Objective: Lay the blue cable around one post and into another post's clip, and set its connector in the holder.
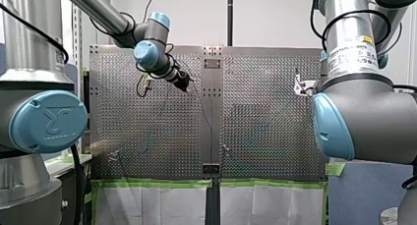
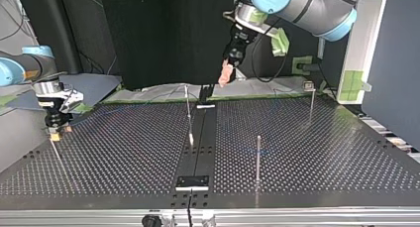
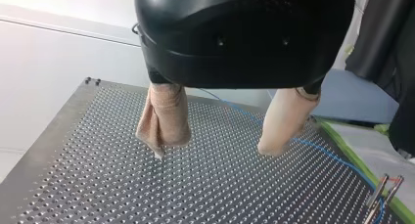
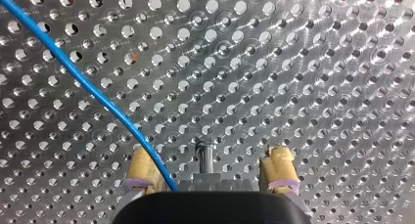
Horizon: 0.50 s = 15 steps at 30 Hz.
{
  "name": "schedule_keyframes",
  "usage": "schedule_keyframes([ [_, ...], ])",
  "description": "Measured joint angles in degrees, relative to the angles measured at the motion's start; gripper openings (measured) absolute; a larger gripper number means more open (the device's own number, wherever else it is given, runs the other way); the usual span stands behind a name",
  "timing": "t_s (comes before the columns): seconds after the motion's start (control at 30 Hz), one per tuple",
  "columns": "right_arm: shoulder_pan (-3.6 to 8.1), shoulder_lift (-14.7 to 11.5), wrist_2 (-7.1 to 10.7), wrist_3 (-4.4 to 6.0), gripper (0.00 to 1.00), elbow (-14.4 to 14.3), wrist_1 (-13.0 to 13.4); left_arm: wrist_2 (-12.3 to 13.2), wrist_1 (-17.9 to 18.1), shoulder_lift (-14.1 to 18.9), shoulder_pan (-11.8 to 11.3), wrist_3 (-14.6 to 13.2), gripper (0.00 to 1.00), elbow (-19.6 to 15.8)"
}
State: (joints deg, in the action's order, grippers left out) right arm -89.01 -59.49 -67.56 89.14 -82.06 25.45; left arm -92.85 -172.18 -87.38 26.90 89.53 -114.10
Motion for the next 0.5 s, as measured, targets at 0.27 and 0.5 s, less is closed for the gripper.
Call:
schedule_keyframes([
  [0.27,0.01,0.00,0.05,0.00,0.99,0.01,0.00,-1.80,4.38,-0.27,-0.80,4.42,1.00,-4.40],
  [0.5,0.00,-0.02,0.05,0.00,0.99,0.01,-0.11,-5.25,7.93,-1.97,-1.39,7.97,1.00,-7.95],
])
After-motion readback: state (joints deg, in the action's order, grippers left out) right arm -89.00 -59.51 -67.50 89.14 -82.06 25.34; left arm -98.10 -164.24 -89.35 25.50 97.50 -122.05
